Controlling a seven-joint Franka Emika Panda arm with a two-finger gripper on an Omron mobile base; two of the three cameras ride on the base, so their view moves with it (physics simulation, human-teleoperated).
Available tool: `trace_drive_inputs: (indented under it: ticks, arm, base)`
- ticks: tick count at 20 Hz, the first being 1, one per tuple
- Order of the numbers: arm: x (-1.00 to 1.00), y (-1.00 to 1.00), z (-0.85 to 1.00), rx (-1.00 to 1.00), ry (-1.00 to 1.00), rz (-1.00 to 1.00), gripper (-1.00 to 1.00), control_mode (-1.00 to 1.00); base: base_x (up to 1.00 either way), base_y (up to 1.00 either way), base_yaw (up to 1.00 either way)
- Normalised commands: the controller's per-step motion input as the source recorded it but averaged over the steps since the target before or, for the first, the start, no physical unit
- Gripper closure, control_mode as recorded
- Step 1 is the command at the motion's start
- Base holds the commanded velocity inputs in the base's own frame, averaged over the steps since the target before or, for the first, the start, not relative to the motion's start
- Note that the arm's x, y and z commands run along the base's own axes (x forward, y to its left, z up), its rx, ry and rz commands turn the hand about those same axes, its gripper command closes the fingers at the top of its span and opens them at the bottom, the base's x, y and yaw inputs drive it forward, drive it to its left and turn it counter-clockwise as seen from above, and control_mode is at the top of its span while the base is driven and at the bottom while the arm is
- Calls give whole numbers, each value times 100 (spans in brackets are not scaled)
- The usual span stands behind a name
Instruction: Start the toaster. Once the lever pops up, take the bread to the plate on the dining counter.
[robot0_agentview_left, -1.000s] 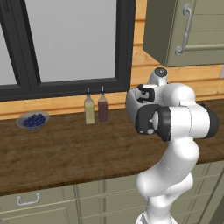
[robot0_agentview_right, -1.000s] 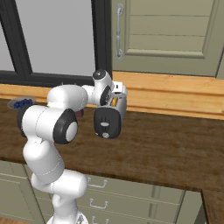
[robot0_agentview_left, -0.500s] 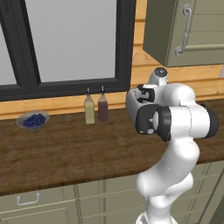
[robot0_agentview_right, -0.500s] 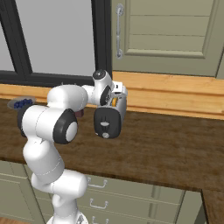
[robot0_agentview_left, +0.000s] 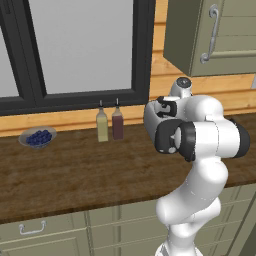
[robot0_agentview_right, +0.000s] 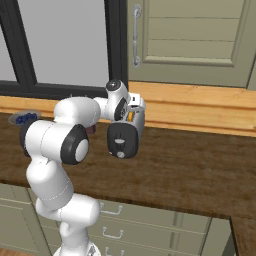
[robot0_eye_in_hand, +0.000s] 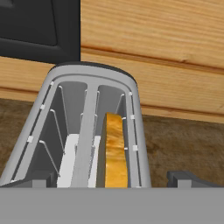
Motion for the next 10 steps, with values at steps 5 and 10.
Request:
trace_drive_inputs:
  ticks: [5, 10]
  arm:
    - [0, 0, 0, 0, 0, 0, -100, -100]
    - [0, 0, 0, 0, 0, 0, -100, -100]
  base:
    - [0, 0, 0]
    - [0, 0, 0]
